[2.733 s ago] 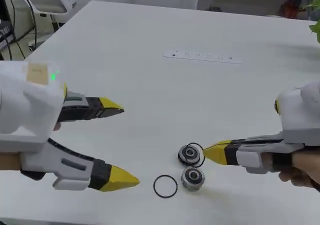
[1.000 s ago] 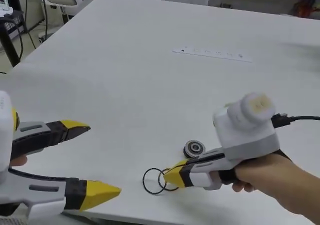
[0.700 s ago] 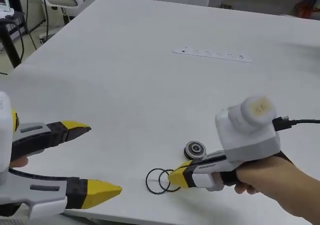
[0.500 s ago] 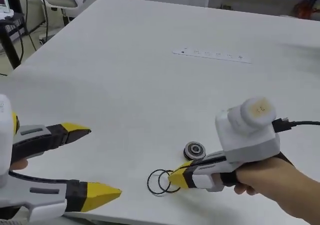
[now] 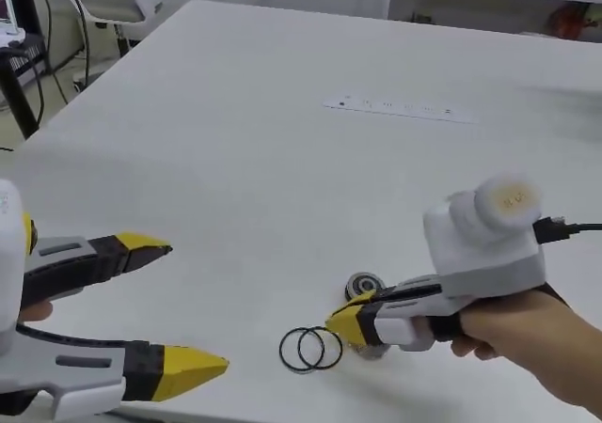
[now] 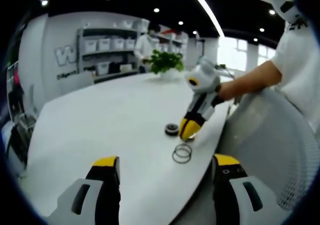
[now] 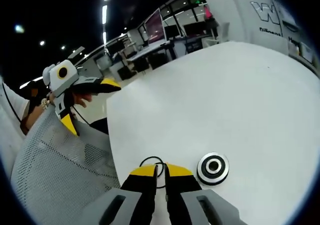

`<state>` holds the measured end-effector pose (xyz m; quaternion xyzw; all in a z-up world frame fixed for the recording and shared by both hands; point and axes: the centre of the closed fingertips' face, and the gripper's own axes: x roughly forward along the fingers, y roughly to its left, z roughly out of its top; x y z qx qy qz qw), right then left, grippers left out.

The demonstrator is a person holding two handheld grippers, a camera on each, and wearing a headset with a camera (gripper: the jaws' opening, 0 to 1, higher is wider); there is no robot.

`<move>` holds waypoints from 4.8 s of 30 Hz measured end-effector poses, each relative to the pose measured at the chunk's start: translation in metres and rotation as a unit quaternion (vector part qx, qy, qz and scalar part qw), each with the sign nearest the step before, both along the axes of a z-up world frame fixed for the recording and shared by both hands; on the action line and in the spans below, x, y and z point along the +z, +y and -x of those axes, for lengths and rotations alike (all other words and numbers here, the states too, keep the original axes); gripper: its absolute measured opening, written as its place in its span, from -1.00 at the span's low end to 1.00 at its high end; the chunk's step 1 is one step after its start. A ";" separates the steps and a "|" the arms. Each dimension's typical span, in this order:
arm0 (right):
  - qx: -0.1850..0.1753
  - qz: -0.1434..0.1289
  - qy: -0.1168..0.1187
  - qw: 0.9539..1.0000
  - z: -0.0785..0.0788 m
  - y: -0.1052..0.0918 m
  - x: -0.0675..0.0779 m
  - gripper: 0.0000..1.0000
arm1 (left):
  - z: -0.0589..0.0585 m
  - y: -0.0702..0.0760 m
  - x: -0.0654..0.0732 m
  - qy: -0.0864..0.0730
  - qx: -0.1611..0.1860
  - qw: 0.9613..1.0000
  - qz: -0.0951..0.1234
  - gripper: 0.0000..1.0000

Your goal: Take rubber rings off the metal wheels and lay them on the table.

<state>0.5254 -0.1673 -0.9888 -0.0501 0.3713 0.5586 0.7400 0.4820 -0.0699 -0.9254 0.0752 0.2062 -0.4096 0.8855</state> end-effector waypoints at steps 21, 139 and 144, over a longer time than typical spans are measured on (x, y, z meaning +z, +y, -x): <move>-0.079 -0.079 -0.064 0.992 -0.051 -0.036 0.048 -0.84 | -0.020 -0.018 0.028 -0.048 -0.063 0.995 -0.053 0.44; -0.025 0.045 -0.076 0.996 -0.047 -0.051 -0.031 -0.63 | -0.099 -0.148 -0.076 -0.007 -0.149 0.987 -0.053 -0.72; -0.019 0.049 -0.079 0.995 -0.046 -0.053 -0.031 -0.71 | -0.099 -0.148 -0.075 -0.007 -0.149 0.987 -0.052 -0.72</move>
